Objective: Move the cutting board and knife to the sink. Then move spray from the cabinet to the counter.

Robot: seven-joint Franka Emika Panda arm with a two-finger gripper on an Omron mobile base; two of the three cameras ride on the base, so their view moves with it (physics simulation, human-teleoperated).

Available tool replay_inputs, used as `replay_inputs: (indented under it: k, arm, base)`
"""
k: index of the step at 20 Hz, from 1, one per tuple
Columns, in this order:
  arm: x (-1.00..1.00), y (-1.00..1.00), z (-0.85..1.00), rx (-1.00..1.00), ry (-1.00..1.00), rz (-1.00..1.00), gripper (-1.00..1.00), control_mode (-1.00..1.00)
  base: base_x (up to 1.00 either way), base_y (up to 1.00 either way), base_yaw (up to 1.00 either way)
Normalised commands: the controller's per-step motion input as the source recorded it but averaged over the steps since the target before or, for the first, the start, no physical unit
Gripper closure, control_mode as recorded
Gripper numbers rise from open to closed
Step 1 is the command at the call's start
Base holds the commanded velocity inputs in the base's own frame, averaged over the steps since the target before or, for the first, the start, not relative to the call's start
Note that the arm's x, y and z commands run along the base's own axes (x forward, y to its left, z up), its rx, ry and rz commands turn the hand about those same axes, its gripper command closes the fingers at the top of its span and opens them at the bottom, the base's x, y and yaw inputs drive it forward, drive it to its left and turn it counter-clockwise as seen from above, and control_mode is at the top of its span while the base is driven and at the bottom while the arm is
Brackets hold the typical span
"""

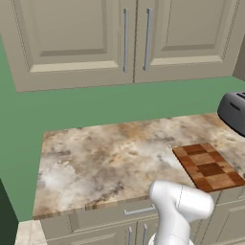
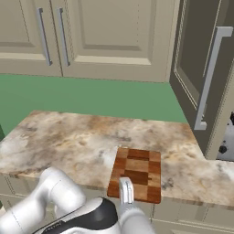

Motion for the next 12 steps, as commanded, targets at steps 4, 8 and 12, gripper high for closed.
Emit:
replay_inputs:
  k: [4, 8, 12]
  arm:
    - [0.2, 0.0, -0.22, 0.09, -0.09, 0.05, -1.0, -1.0]
    - [0.31, 0.0, -0.31, 0.0, -0.04, 0.04, -1.0, -1.0]
    - [0.4, -0.14, -0.29, 0.0, -0.02, 0.07, -1.0, -1.0]
  base:
    - [0.0, 0.0, 0.0]
    - [0.0, 0.0, 0.0]
    - [0.0, 0.0, 0.0]
